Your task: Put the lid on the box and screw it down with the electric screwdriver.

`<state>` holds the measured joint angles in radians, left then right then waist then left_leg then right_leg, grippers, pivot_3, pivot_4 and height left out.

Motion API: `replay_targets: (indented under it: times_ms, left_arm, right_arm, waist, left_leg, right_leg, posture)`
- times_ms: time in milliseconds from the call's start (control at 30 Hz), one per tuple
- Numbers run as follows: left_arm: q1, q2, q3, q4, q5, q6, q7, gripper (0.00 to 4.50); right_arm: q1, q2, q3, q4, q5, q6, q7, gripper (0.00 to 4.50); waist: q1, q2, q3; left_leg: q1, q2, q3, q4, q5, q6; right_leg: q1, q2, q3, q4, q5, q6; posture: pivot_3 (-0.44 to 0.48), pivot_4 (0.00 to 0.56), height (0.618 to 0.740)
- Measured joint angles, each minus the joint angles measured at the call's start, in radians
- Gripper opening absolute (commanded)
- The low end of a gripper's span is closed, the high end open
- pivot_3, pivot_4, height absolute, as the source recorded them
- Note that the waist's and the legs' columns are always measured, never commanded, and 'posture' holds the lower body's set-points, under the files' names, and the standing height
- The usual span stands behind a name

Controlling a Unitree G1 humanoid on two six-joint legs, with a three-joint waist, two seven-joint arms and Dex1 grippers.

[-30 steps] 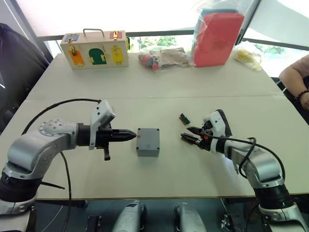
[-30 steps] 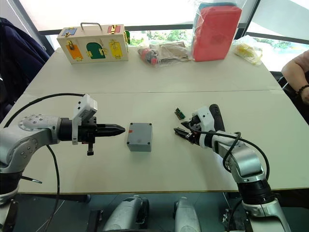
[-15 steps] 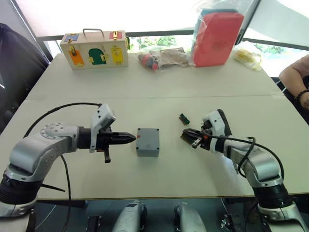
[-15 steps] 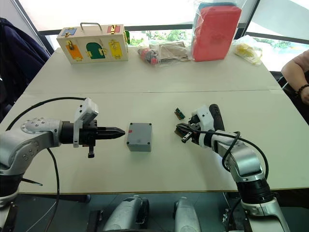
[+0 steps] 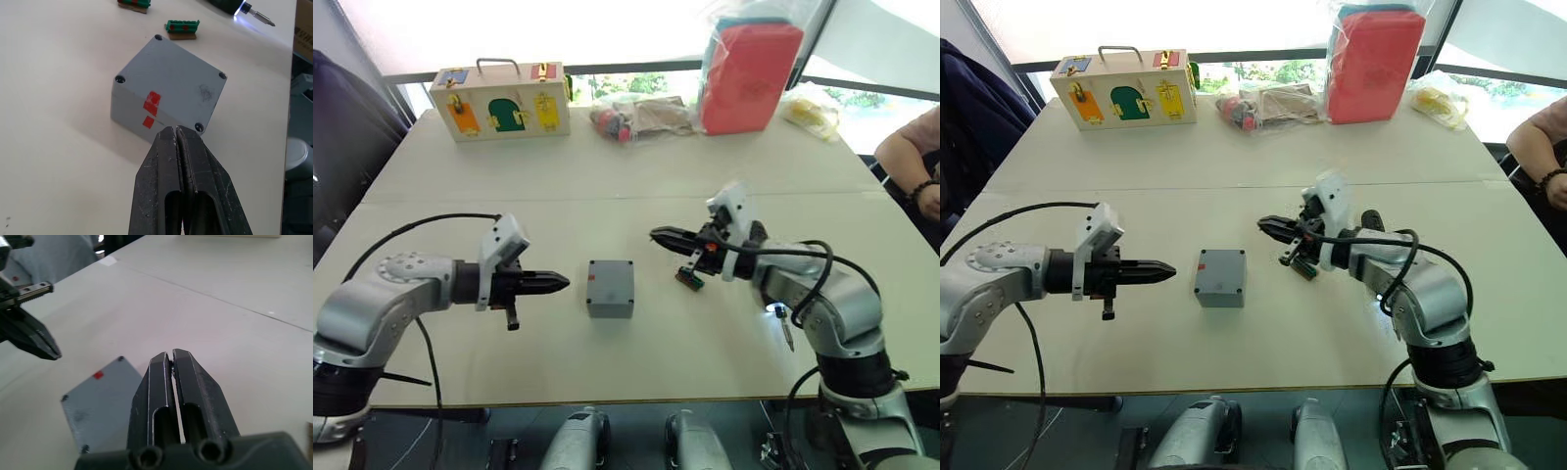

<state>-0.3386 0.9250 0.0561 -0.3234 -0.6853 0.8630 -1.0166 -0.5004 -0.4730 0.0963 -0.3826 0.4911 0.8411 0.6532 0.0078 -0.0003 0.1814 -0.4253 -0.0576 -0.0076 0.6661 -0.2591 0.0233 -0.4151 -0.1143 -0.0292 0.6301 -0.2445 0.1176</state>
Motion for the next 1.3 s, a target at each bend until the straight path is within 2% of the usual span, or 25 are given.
replay_targets:
  times_ms: [167, 967, 1067, 1267, 1300]
  left_arm:
    - [0.017, 0.003, 0.008, -0.001, 0.000, -0.002, 0.006, 0.00]
    - [0.031, -0.004, 0.018, -0.033, -0.023, 0.005, 0.053, 0.00]
    - [0.030, -0.004, 0.018, -0.033, -0.024, 0.005, 0.053, 0.00]
    - [0.019, -0.024, 0.018, -0.033, -0.035, 0.006, 0.056, 0.00]
    - [0.010, -0.028, 0.018, -0.033, -0.042, 0.007, 0.056, 0.00]
  right_arm:
    - [0.002, 0.021, 0.083, 0.049, -0.039, -0.045, 0.012, 0.04]
    - [0.006, 0.044, 0.124, 0.158, -0.126, -0.132, 0.042, 0.04]
    - [0.006, 0.043, 0.126, 0.162, -0.127, -0.131, 0.044, 0.74]
    - [0.003, 0.025, 0.121, 0.160, -0.125, -0.120, 0.056, 3.14]
    - [0.000, 0.016, 0.113, 0.155, -0.122, -0.107, 0.056, 3.14]
  waist:
    - [0.004, 0.000, 0.000]
    - [0.000, 0.000, 0.000]
    - [-0.001, 0.000, 0.000]
    - [0.002, 0.000, 0.000]
    - [0.003, 0.000, 0.000]
  left_leg:
    - [0.000, 0.000, 0.000, 0.000, 0.000, 0.000]
    - [0.000, 0.000, 0.000, 0.000, 0.000, -0.001]
    - [0.000, 0.000, 0.000, 0.000, 0.000, -0.001]
    - [0.000, 0.000, 0.000, 0.000, 0.000, -0.001]
    - [0.000, 0.000, 0.000, 0.000, 0.000, -0.001]
  right_leg:
    - [0.000, 0.000, 0.000, 0.000, 0.000, 0.000]
    - [0.000, 0.000, 0.000, 0.000, 0.000, 0.000]
    - [0.000, 0.000, 0.000, 0.000, 0.000, 0.000]
    - [0.000, 0.000, 0.000, 0.000, 0.000, 0.000]
    - [0.000, 0.000, 0.000, 0.000, 0.000, 0.000]
  posture:
    - [0.000, 0.150, 0.740]
    - [0.000, 0.150, 0.740]
    - [0.000, 0.150, 0.740]
    - [0.000, 0.150, 0.740]
    - [0.000, 0.150, 0.740]
